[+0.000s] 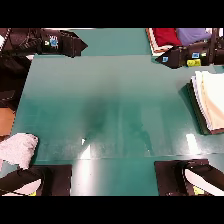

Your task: Fold the shirts.

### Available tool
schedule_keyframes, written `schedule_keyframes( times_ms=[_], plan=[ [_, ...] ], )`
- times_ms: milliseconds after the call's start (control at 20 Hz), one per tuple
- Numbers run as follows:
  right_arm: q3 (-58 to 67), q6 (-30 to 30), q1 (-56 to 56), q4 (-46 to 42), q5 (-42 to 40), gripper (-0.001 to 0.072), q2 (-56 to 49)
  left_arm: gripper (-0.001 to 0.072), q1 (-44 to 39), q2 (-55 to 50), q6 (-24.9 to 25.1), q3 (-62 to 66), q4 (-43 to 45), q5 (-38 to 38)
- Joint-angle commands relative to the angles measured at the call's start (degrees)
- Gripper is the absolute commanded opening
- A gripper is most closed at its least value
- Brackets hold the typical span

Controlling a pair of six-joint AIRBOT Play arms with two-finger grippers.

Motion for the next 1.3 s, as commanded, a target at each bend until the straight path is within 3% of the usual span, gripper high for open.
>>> schedule_keyframes(
  times_ms=[0,500,650,850,1100,1250],
  plan=[
    [0.04,0.07,0.31,0.04,-0.96,0.0014,-0.04,0.0019,-0.02,-0.02,0.0,0.0,0.0,0.02],
    [0.04,0.07,0.31,0.09,-0.39,0.0014,-0.04,0.0019,-0.02,-0.02,-0.02,0.0,-0.04,0.04],
    [0.04,0.07,0.31,0.07,0.7,0.0014,-0.04,0.0019,-0.02,-0.02,-0.02,0.0,-0.52,7.43],
    [0.04,0.07,0.31,0.04,0.72,0.0014,-0.04,0.0019,0.28,0.02,0.04,0.26,0.55,8.81],
    [0.04,0.04,0.31,-0.02,2.78,0.0014,0.02,0.0018,11.87,7.63,-3.04,-3.85,7.41,-13.31],
    [0.04,0.04,0.31,-0.02,2.73,0.0014,-0.02,0.0019,22.49,19.23,-3.17,-17.88,11.41,-17.77]
  ],
)
